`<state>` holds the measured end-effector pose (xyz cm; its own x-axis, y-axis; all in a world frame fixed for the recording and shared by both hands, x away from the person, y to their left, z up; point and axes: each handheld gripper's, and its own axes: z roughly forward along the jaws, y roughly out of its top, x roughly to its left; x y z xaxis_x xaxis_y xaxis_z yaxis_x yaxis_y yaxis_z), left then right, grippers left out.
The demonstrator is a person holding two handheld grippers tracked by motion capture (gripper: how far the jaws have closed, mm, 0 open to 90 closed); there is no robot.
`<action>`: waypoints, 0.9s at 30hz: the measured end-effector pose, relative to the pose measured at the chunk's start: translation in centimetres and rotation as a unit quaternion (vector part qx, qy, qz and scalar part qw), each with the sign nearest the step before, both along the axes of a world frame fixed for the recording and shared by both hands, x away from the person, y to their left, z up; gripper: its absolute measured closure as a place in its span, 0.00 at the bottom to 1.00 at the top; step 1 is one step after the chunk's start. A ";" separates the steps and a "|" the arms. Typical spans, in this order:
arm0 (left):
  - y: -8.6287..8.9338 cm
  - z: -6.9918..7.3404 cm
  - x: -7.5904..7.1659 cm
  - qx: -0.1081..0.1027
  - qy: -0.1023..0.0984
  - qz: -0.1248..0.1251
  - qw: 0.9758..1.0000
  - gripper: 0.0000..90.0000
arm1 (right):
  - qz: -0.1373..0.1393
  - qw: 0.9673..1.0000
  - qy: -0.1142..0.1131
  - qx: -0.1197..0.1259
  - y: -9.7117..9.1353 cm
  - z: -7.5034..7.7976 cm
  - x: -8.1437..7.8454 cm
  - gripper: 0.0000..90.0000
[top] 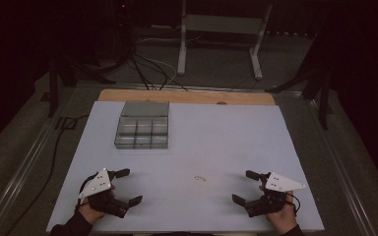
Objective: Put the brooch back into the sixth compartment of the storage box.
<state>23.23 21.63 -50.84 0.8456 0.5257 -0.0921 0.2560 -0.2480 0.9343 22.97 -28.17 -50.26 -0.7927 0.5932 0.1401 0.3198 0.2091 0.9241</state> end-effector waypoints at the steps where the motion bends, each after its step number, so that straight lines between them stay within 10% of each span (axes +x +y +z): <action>1: 0.0 0.0 0.0 0.000 -0.002 0.001 1.000 0.01 | 0.000 1.000 0.000 0.001 0.0 0.0 0.0 0.00; 27: 0.2 0.0 -0.2 0.010 -0.009 0.002 1.000 0.01 | 0.000 1.000 0.006 -0.004 0.0 -0.1 0.3 0.00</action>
